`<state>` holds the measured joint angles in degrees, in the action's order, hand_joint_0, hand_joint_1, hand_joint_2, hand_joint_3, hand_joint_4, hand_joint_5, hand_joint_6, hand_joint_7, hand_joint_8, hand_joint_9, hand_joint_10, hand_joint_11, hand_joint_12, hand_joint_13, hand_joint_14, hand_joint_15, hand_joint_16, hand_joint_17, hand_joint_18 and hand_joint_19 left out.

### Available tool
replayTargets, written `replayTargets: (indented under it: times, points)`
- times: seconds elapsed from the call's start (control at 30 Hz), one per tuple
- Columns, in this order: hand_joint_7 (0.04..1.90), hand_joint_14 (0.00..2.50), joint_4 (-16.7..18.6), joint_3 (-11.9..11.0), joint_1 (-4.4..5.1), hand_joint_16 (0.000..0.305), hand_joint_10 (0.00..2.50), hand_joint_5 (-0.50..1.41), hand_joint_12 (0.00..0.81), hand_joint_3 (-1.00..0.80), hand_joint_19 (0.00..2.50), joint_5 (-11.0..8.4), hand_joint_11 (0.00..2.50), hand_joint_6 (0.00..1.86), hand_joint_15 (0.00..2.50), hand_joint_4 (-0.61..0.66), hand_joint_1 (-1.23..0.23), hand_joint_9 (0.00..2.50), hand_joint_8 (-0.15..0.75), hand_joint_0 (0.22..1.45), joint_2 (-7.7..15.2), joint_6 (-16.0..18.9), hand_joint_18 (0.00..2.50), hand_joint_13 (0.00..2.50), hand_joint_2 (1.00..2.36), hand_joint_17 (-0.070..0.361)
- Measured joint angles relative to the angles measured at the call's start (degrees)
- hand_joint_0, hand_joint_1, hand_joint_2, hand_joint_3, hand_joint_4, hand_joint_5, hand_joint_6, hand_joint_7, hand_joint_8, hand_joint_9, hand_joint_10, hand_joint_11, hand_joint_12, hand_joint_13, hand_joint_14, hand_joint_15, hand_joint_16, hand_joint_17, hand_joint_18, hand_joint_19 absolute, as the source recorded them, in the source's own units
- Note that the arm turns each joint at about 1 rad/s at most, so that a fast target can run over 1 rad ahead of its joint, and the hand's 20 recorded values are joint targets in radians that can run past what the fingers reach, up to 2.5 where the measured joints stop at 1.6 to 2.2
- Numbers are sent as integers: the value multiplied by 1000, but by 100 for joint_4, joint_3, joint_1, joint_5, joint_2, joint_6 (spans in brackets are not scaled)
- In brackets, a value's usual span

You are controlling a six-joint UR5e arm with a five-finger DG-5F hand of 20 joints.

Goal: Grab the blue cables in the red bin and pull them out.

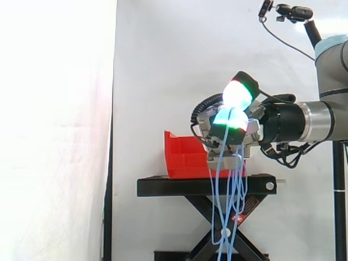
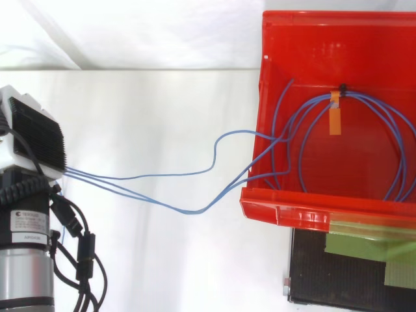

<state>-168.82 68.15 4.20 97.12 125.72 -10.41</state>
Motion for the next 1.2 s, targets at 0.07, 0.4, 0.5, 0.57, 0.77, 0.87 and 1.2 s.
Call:
replayTargets:
  times: [0.07, 0.4, 0.5, 0.57, 0.77, 0.87, 1.2]
  points:
    - [613, 1221, 0, 0, 0, 40, 30, 1001, 291, -983, 1237, 0, 1158, 658, 1073, 183, -966, 1676, 220, 973, 0, 0, 1120, 1618, 1000, 89]
    - [616, 1216, 1, -2, 1, 40, 30, 1002, 291, -973, 1229, 0, 1152, 655, 1090, 182, -967, 1700, 210, 971, 0, 0, 1115, 1615, 1001, 89]
    - [625, 1211, 0, -2, 1, 40, 30, 1002, 290, -980, 1229, 0, 1166, 652, 1085, 175, -966, 1706, 209, 972, -1, 0, 1113, 1616, 1000, 89]
    - [619, 1213, 0, -2, 0, 40, 29, 1003, 291, -979, 1227, 0, 1163, 650, 1090, 182, -966, 1713, 204, 971, -2, 0, 1114, 1614, 1001, 89]
    - [620, 1207, 1, -2, 1, 40, 28, 1004, 290, -975, 1229, 0, 1152, 649, 1084, 176, -966, 1717, 204, 971, 1, 0, 1109, 1613, 1001, 89]
    - [620, 1209, 3, -3, 1, 40, 30, 1003, 291, -975, 1228, 0, 1183, 648, 1102, 184, -965, 1729, 203, 971, 1, 0, 1106, 1610, 1001, 89]
    - [620, 1211, 0, -2, 2, 40, 30, 1004, 295, -978, 1228, 0, 1170, 646, 1089, 184, -965, 1635, 232, 972, 2, 0, 1109, 1611, 1001, 90]
